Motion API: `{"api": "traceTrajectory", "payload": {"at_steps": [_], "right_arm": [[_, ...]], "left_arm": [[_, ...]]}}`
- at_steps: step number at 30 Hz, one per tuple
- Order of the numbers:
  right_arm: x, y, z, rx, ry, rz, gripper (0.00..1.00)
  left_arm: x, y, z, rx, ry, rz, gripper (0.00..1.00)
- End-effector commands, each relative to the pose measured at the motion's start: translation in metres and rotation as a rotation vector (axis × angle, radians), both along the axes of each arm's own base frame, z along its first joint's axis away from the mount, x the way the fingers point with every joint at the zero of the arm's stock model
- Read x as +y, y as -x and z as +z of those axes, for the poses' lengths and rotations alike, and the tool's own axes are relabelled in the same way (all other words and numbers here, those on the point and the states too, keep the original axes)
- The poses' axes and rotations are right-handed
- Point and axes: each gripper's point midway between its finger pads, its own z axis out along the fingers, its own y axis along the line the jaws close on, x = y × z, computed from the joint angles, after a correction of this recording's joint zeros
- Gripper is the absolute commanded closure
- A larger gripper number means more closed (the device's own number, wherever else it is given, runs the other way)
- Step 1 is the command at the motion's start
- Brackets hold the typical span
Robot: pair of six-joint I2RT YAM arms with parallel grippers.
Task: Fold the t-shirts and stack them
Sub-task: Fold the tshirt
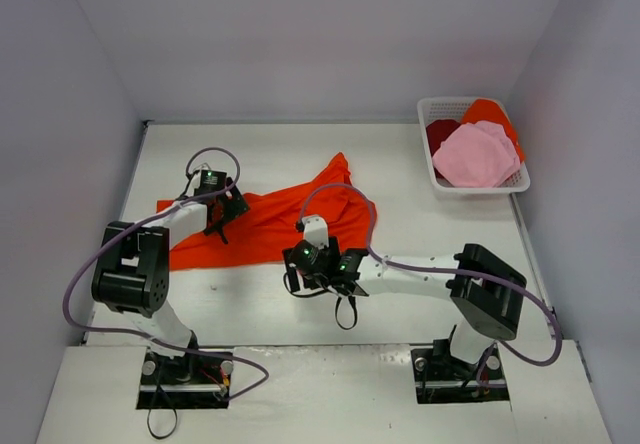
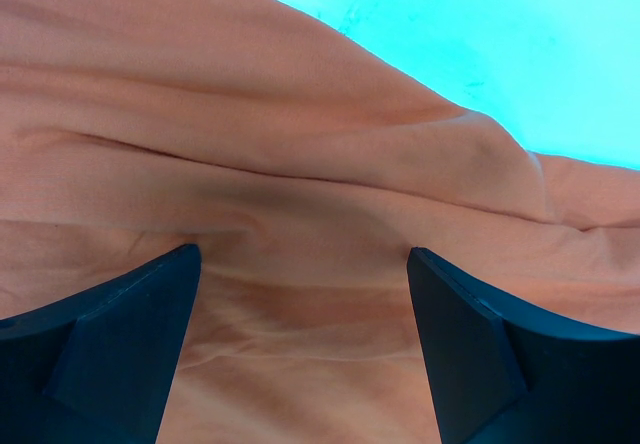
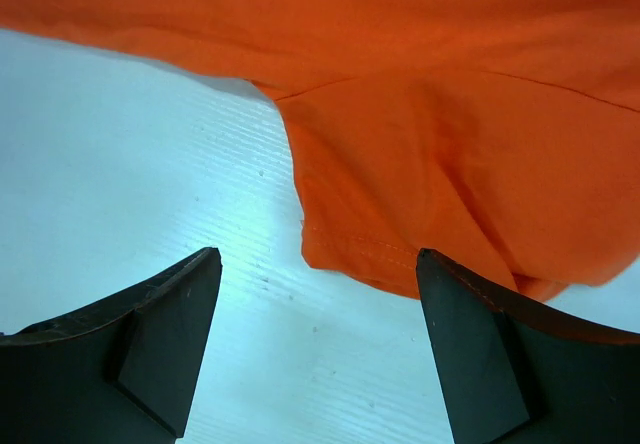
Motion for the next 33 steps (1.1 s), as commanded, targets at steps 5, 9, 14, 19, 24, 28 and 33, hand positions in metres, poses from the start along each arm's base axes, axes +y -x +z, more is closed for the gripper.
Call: {"api": "traceTrajectory", "payload": {"at_steps": [5,9,14,19,24,28,33], "right_arm": [[-0.013,-0.002,0.027,-0.056,-0.01,-0.048,0.25],[-0.02,0.006,0.014,-0.038,0.015,-0.052,0.26],[-0.022,0.006,0.009,-0.042,0.028,-0.058,0.27],[-0.024,0.005,0.003,-0.045,0.04,-0.063,0.28],[-0.02,0.007,-0.009,-0.03,0.031,-0.055,0.3],[-0.016,0.01,-0.014,-0.017,0.032,-0.039,0.32],[-0.012,0.009,-0.017,-0.025,0.023,-0.037,0.32]], "left_arm": [[0.009,0.014,0.023,-0.035,-0.018,0.004,0.2],[0.011,0.029,0.032,-0.04,-0.013,0.014,0.2],[0.015,0.042,0.05,-0.071,-0.009,0.031,0.2],[0.021,0.054,0.065,-0.085,-0.026,0.041,0.2],[0.027,0.072,0.069,-0.08,-0.045,0.054,0.2],[0.031,0.084,0.062,-0.047,-0.05,0.074,0.2],[0.031,0.092,0.05,-0.02,-0.033,0.086,0.2]]}}
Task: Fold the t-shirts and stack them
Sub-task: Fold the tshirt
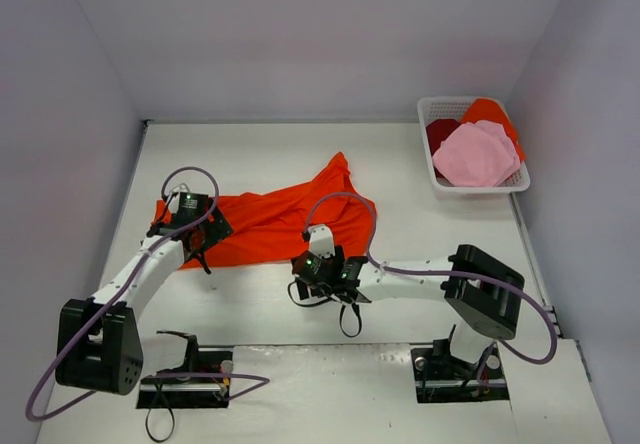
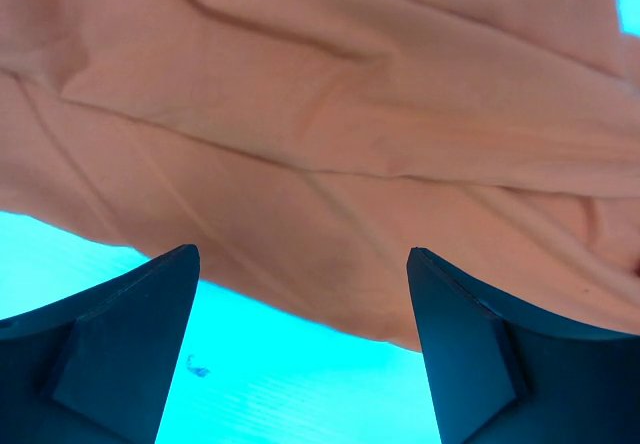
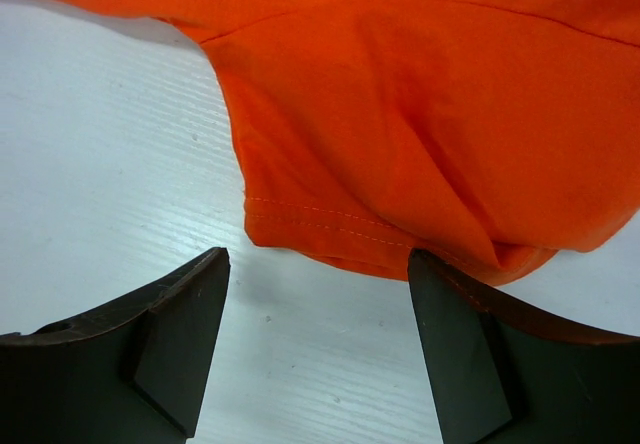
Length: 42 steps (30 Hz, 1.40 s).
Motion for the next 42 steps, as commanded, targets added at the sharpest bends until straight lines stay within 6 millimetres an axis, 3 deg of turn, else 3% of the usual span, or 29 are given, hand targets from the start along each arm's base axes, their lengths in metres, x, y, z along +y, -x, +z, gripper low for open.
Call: {"api": "traceTrajectory", "payload": {"at_steps": [1,12,23,34,42], "right_arm": [[0.011,-0.005,0.006,-0.033,-0.048,-0.014,0.32],[0.013,-0.004,-0.007,-0.02,-0.033,-0.006,0.34],[0.011,-0.005,-0.016,-0.016,-0.01,-0.005,0.33],[0.01,-0.008,-0.017,-0.021,-0.005,-0.003,0.33],[0.01,-0.007,-0.012,-0.023,-0.018,-0.003,0.34]], "left_arm": [[0.004,-0.001,0.007,-0.026,0.006,0.035,0.2],[0.03,0.011,-0.01,0.021,0.019,0.102,0.2],[0.042,0.025,-0.026,0.067,0.037,0.155,0.2],[0.04,0.03,-0.021,0.064,0.062,0.164,0.2],[0.045,0.045,-0.027,0.094,0.05,0.18,0.2]]}}
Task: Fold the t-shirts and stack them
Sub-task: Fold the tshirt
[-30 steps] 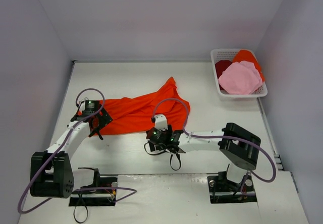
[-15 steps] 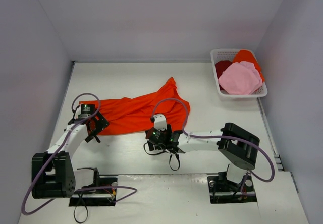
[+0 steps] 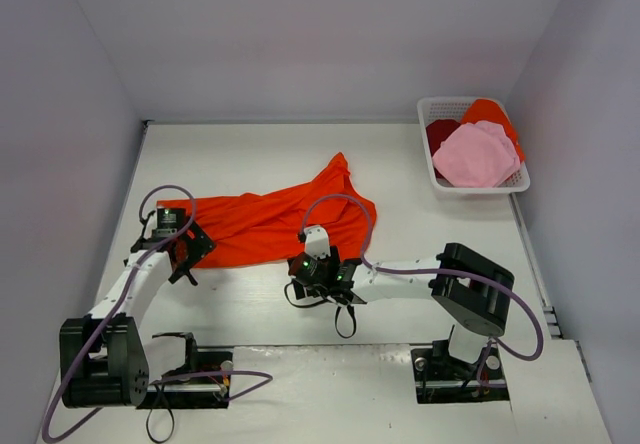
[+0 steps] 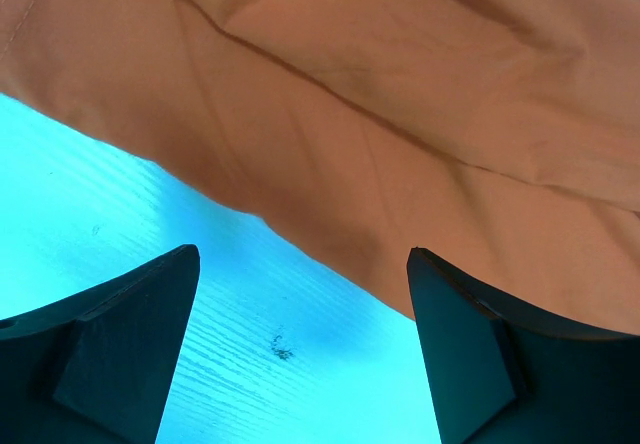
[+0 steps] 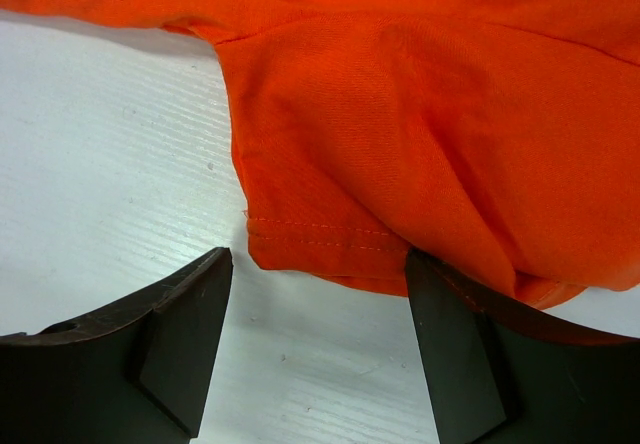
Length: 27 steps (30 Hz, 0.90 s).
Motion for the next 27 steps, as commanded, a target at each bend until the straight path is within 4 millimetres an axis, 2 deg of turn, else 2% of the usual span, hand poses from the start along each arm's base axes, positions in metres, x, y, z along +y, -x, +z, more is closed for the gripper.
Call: {"api": "traceTrajectory", "payload": {"at_steps": [1,7,27], "right_arm": [[-0.002,0.001,0.0,0.006,-0.005,-0.01,0.34],[-0.001,0.0,0.004,0.002,-0.012,-0.007,0.35],[-0.01,0.003,-0.002,0.017,0.009,-0.023,0.38]], "left_arm": [[0.005,0.003,0.003,-0.01,0.0,0.031,0.2],[0.001,-0.003,-0.006,-0.009,0.033,0.045,0.2],[0.001,-0.015,-0.026,0.011,0.059,0.067,0.2]]}}
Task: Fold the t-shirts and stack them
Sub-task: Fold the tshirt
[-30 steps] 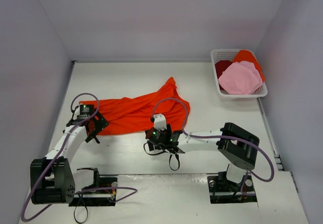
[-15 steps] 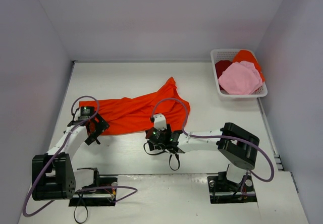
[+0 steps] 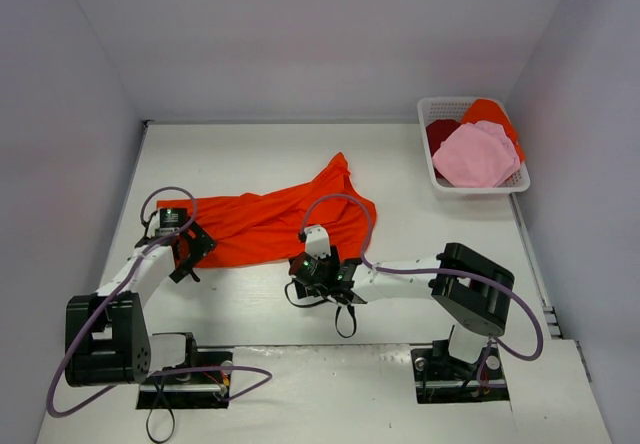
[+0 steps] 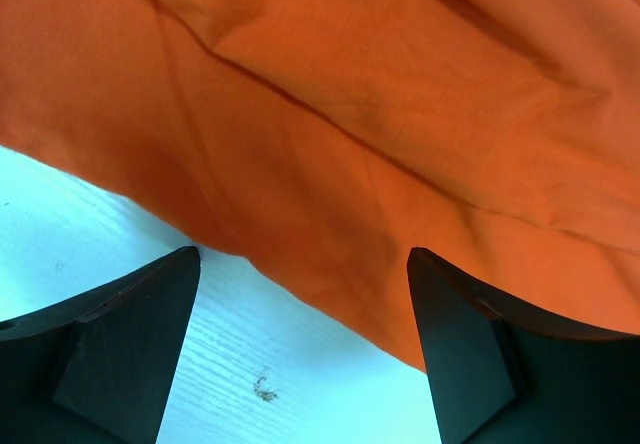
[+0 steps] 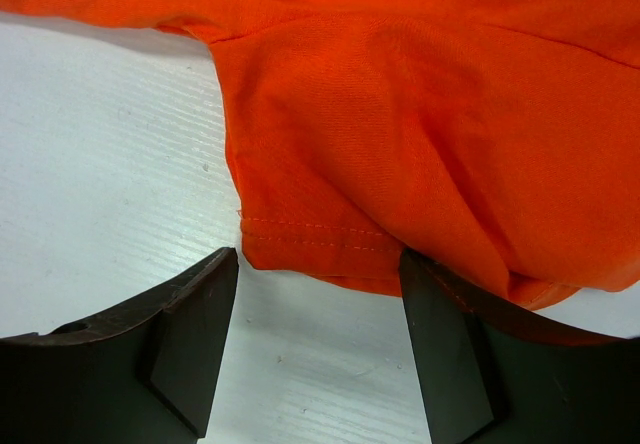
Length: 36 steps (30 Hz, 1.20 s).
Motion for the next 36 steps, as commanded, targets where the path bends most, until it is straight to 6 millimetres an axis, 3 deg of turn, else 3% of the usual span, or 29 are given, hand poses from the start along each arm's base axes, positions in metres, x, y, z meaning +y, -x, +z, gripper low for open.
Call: {"api": "traceTrajectory", "payload": {"at_steps": [1,7,10,17,21,29,32,35,36], "right_arm": [[-0.008,0.003,-0.001,0.019,0.002,-0.025,0.38],[-0.007,0.003,-0.005,0.027,0.011,-0.024,0.39],[-0.006,0.002,-0.005,0.028,0.009,-0.023,0.39],[-0.007,0.002,-0.004,0.026,0.009,-0.024,0.4],[-0.009,0.003,-0.006,0.03,0.013,-0.024,0.4],[-0.008,0.003,-0.008,0.033,0.015,-0.027,0.4],[-0.01,0.004,-0.009,0.033,0.02,-0.027,0.45],[-0.01,0.004,-0.012,0.039,0.025,-0.024,0.57],[-0.009,0.004,-0.012,0.038,0.025,-0.025,0.72]], "left_arm": [[0.0,-0.006,-0.004,-0.005,0.02,0.019,0.2],[-0.001,-0.006,-0.003,-0.015,0.021,0.013,0.22],[-0.001,-0.007,-0.002,-0.021,0.02,0.005,0.33],[-0.003,-0.006,-0.005,-0.024,0.029,0.003,0.84],[-0.001,-0.002,-0.005,-0.03,0.025,0.01,0.99],[0.0,-0.001,0.008,-0.056,0.008,-0.006,1.0],[0.001,-0.001,0.01,-0.066,0.001,-0.006,1.0],[0.001,0.0,0.01,-0.064,0.0,-0.007,1.0],[0.001,0.0,0.009,-0.061,0.0,-0.008,1.0]]}}
